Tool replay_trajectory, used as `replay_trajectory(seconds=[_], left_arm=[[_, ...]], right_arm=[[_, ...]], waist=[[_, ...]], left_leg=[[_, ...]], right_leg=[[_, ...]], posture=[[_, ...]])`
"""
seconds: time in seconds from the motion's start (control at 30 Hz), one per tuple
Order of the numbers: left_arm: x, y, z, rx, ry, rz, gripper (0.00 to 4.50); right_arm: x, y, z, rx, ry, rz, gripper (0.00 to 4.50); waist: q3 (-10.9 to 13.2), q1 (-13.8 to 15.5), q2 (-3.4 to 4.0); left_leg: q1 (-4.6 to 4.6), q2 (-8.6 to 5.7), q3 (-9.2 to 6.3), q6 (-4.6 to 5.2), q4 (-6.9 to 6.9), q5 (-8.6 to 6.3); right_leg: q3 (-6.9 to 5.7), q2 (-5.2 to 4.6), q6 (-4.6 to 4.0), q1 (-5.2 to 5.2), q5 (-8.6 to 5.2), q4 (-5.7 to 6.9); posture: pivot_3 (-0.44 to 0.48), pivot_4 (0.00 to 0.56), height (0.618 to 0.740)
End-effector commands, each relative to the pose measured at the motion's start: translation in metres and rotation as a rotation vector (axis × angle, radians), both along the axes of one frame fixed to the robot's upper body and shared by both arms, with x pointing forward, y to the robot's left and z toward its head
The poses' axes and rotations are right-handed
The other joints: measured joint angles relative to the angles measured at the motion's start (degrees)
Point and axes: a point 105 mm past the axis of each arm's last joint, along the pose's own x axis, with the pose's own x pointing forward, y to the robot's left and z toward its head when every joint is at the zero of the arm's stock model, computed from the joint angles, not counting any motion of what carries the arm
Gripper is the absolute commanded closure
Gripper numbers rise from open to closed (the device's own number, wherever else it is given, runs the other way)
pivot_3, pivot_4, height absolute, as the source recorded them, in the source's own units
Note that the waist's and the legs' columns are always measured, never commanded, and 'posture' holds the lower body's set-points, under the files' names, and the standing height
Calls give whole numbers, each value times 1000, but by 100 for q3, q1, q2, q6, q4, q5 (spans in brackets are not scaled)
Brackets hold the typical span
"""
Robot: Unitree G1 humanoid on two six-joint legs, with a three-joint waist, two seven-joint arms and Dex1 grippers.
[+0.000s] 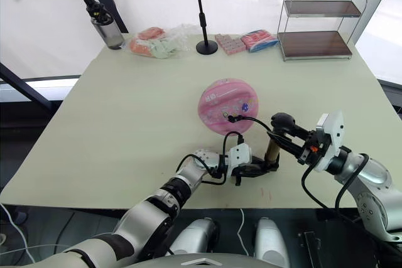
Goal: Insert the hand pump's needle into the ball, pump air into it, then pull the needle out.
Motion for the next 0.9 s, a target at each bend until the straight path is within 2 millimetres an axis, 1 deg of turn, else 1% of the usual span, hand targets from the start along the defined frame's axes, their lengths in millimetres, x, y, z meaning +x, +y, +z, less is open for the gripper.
replay_trajectory(seconds=[0.03,0.17,0.27,0.4,0.6,0.77,0.9], left_arm=[[-18,11,-30,84,100,-11,3405],[-17,10,-29,83,98,-10,3405],[-16,10,-29,83,98,-9,3405],[-16,11,-29,84,99,-8,3405],[-16,10,-29,87,98,-10,3405],[-15,11,-29,90,95,-12,3405],[-14,11,-28,92,94,-13,3405]], right_arm=[[-5,3,-15,-37,42,11,3420],[-8,4,-30,-65,70,13,3420],[-8,3,-34,-84,67,8,3420],[-4,2,-21,-64,26,-1,3420],[3,-3,16,-27,-67,-6,3420],[7,-15,61,10,-163,-20,3420],[6,-21,83,17,-204,-22,3420]], waist=[[0,3,0],[0,4,1],[0,6,1],[0,10,1],[5,15,4],[16,16,6],[19,17,6]], left_leg=[[0,0,0,0,0,0],[0,-2,0,0,-1,0],[0,-2,0,0,-1,0],[-1,-3,0,0,-1,0],[-6,-5,-1,0,0,0],[-10,-6,-2,0,3,0],[-13,-6,-4,0,4,0]], right_leg=[[0,0,0,0,0,0],[0,-1,0,0,0,0],[0,-1,0,1,0,0],[0,-1,1,1,0,0],[-1,-4,0,-2,0,0],[-1,-5,0,-4,0,-1],[-2,-6,0,-4,1,-1]], posture=[[0,150,740],[0,150,740],[0,150,740],[0,150,740],[0,150,740],[0,150,740],[0,150,740]])
